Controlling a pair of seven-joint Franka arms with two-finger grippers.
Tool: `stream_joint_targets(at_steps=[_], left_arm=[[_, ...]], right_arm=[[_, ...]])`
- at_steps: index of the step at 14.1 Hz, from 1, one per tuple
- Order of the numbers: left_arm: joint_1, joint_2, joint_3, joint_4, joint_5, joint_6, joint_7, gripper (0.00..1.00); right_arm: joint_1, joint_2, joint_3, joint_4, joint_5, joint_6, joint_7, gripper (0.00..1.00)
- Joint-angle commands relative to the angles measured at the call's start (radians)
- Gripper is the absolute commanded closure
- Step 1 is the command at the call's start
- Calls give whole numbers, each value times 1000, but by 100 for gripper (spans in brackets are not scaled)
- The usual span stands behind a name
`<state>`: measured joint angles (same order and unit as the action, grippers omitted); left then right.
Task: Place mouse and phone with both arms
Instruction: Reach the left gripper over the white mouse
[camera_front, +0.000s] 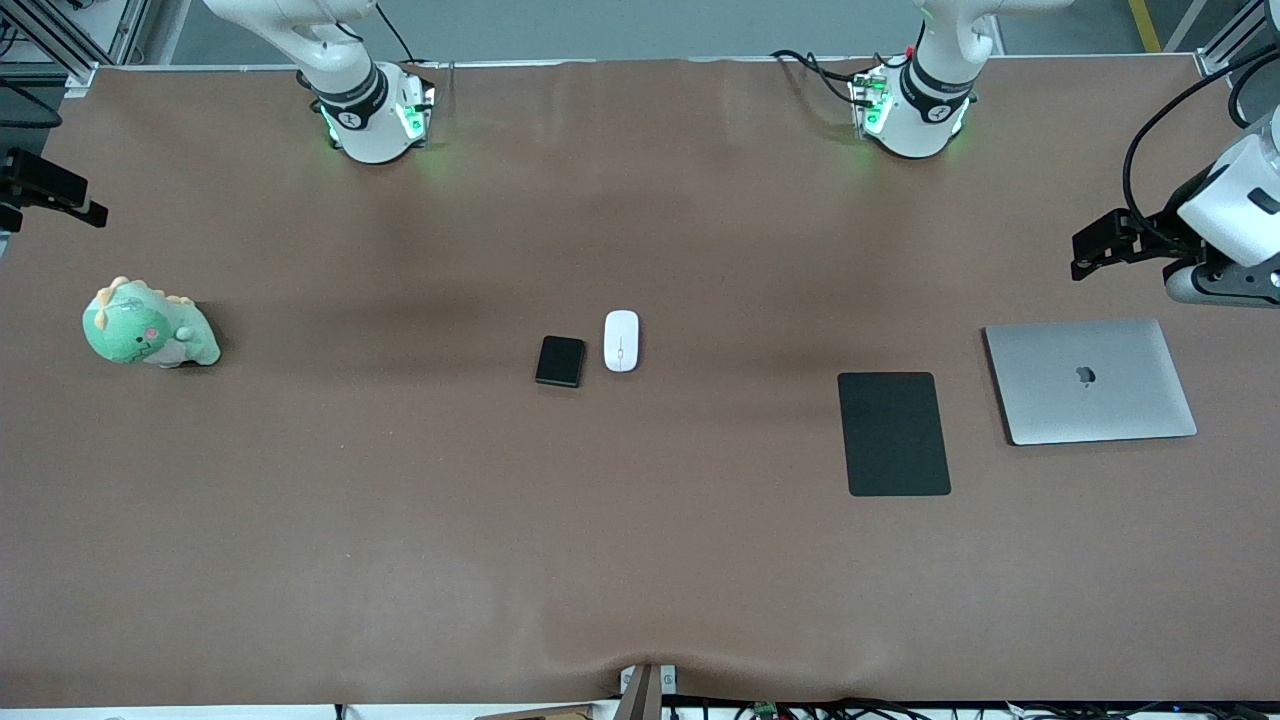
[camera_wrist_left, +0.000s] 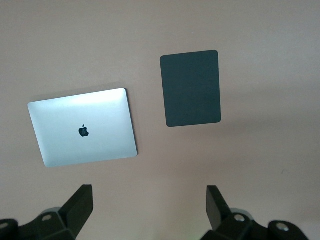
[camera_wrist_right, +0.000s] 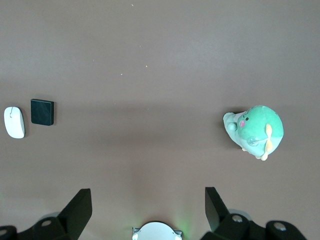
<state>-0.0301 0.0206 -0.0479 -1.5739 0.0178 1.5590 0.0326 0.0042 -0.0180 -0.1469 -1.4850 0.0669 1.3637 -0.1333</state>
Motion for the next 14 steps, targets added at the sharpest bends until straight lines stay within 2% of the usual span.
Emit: stream_joint_targets(at_steps=[1, 7, 9, 11, 14], left_arm=[[-1, -1, 2, 5, -15, -5, 29, 0], [-11, 28, 0, 14, -19, -5, -25, 0], [-24, 41, -1, 11, -73, -5, -54, 0], [-62, 59, -1, 8, -98, -5, -66, 0], [-151, 90, -1, 11, -102, 4, -184, 0]], right_arm=[[-24, 1, 15, 9, -9, 3, -15, 0], [-16, -4, 26, 2, -21, 0, -14, 0], [-16, -4, 26, 3, -21, 0, -14, 0], [-18, 0, 24, 5, -19, 0, -12, 0], [-18, 0, 24, 5, -18, -5, -12, 0]])
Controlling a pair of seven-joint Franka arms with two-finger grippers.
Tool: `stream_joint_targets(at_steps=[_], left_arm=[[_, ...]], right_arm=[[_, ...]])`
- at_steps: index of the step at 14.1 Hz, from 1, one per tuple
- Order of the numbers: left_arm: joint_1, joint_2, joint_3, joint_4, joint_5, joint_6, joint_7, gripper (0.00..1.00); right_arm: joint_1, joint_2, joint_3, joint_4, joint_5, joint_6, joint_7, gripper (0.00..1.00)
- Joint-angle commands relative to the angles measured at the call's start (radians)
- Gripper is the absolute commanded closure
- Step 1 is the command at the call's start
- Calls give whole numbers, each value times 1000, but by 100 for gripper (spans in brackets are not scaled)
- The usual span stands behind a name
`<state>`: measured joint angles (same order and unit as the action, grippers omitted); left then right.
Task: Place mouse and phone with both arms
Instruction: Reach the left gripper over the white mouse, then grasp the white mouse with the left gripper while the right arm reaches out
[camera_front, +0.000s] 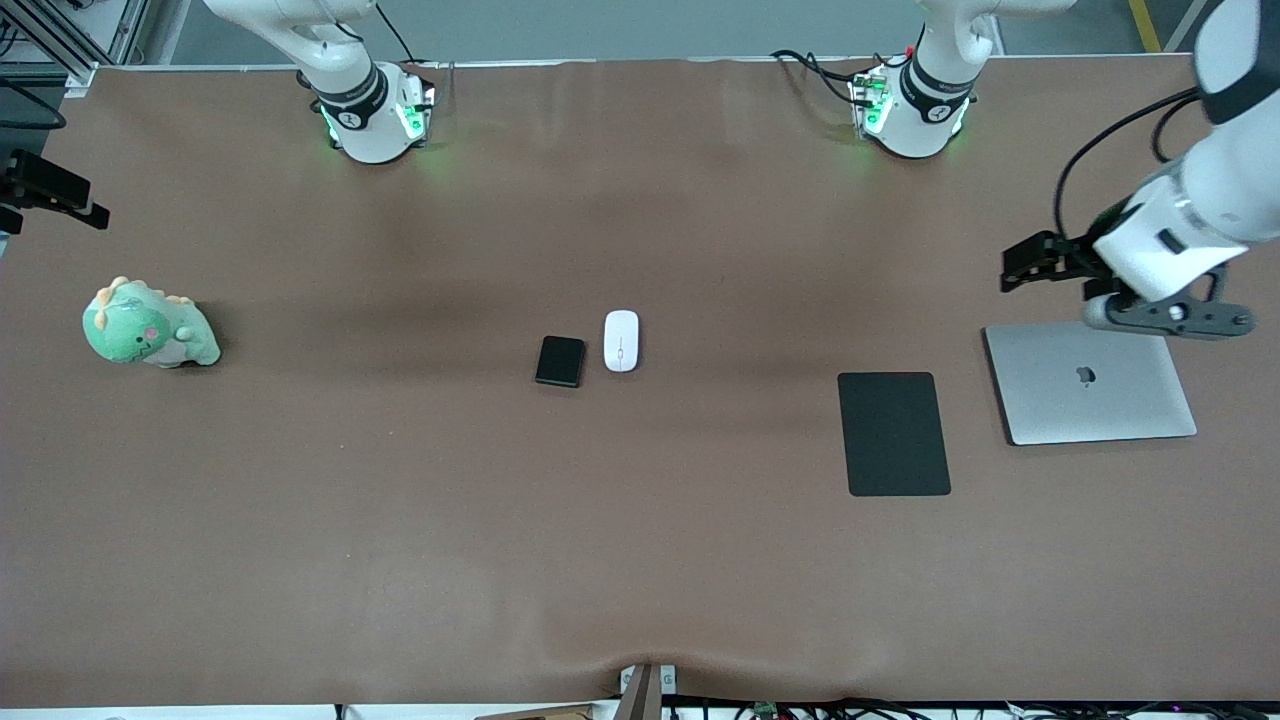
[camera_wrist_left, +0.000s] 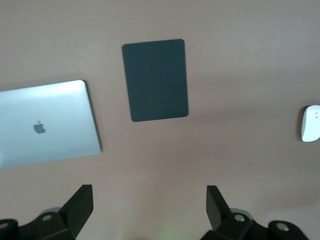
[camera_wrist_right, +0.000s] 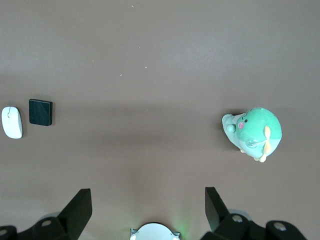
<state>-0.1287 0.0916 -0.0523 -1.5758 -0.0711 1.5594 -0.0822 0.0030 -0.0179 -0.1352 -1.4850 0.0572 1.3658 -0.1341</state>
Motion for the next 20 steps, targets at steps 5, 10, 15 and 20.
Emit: stream_joint_targets(at_steps=[5, 10, 15, 20], left_arm=[[-190, 66, 3, 14, -13, 30, -206, 0], [-340, 148, 5, 19, -10, 122, -417, 0], [-509, 293, 6, 37, 4, 247, -623, 0], [-584, 398, 9, 60, 8, 422, -744, 0]], right_arm=[[-23, 1, 11, 8, -5, -7, -10, 0], [-14, 1, 9, 11, -7, -5, -10, 0], [-12, 4, 8, 14, -7, -7, -10, 0], [-15, 29, 5, 20, -3, -4, -7, 0]])
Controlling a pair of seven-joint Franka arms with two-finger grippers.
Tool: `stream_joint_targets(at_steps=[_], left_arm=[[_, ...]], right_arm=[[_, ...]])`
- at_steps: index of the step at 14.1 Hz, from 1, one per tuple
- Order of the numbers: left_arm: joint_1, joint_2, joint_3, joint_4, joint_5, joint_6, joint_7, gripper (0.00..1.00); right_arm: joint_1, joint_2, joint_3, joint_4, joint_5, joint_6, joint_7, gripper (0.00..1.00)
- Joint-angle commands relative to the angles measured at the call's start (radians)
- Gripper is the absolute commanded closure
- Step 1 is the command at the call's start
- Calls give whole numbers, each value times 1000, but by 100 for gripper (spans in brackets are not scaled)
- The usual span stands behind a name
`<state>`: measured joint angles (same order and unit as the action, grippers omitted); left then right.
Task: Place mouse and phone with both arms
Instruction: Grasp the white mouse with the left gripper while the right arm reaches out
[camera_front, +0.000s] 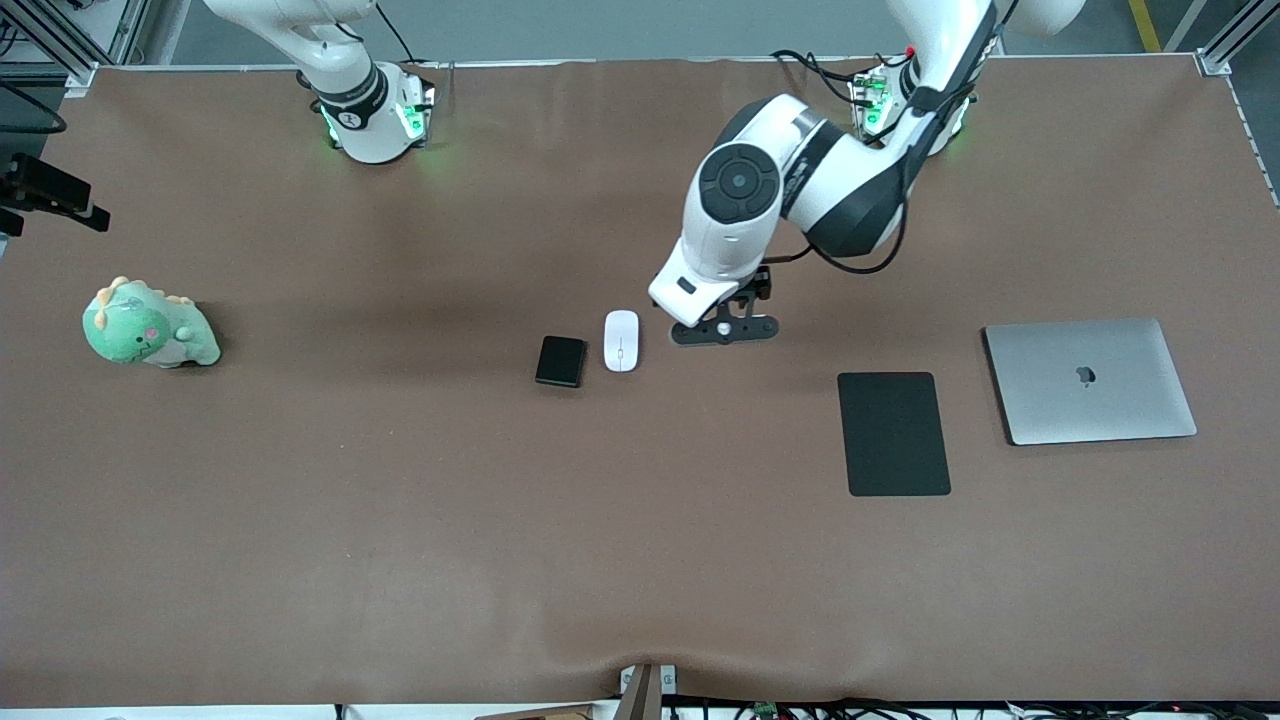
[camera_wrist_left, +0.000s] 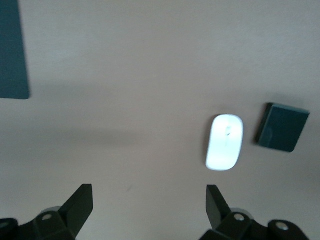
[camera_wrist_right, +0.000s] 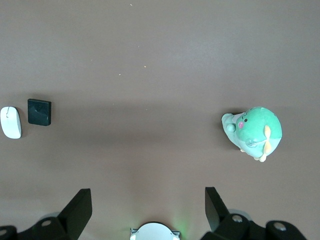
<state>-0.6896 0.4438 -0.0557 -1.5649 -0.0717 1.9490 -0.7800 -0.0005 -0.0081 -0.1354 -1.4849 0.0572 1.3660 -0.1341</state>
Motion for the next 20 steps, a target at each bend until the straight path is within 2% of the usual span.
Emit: stream_joint_targets(at_steps=[1, 3, 5, 10, 14, 20], left_arm=[[-24, 74, 10, 71, 9, 40, -54, 0], [-45, 140, 13, 138, 10, 42, -59, 0], [-67, 183, 17, 166, 20, 77, -73, 0], [-111, 249, 19, 166, 62, 194, -73, 0], [-145, 295, 17, 161, 114, 232, -71, 0], [-169, 372, 17, 166, 128, 323, -111, 0]], right_arm=[[-13, 32, 5, 14, -8, -2, -10, 0], [-18, 105, -3, 23, -11, -10, -10, 0], [-15, 105, -24, 25, -13, -8, -12, 0], [-9, 174, -24, 26, -25, 1, -12, 0], [-4, 197, -23, 19, -16, 11, -4, 0], [19, 267, -20, 14, -11, 120, -1, 0]])
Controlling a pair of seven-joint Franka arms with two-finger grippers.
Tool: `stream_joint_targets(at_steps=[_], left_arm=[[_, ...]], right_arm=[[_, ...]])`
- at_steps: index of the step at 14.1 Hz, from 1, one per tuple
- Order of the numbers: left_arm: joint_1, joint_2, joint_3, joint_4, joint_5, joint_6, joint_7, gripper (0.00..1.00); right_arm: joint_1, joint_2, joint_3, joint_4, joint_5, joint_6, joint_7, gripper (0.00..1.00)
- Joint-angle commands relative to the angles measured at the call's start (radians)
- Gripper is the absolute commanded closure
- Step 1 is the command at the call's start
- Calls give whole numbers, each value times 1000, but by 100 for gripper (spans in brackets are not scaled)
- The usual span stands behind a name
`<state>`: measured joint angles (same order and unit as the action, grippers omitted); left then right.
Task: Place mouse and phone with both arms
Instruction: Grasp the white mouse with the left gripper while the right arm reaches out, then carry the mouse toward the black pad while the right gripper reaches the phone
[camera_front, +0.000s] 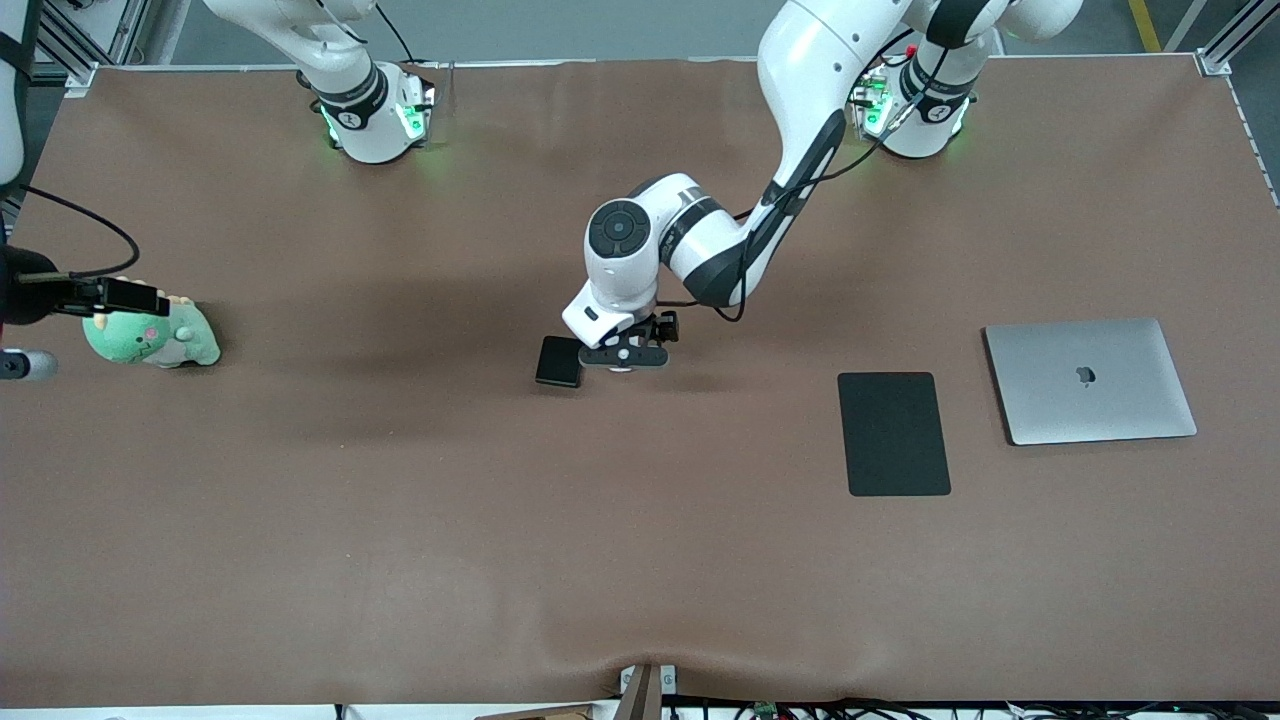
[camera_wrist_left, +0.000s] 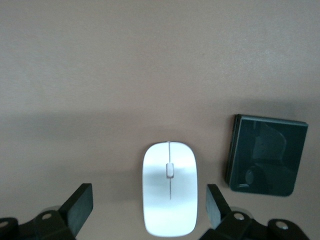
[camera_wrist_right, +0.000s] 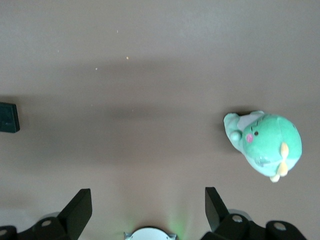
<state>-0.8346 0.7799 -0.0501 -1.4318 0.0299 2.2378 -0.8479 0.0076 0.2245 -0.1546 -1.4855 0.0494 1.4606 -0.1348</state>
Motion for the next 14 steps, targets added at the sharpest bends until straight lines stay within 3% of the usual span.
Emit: stream_joint_targets(at_steps=[1, 8, 12, 13, 14], left_arm=[[-34, 50, 13, 33, 28, 42, -46, 0], [-46, 98, 13, 31, 28, 62, -48, 0], [-54, 105, 12, 27, 28, 62, -78, 0], [-54, 108, 12, 28, 27, 62, -92, 8], [-54, 110, 10, 27, 27, 62, -103, 43]], right_arm=[[20, 44, 0, 14, -2, 41, 0, 0], [74, 65, 6, -35, 23, 127, 86, 0], [78, 73, 12, -56, 119, 129, 141, 0], [83, 73, 12, -64, 128, 130, 141, 0], [89, 73, 13, -67, 129, 132, 146, 0]])
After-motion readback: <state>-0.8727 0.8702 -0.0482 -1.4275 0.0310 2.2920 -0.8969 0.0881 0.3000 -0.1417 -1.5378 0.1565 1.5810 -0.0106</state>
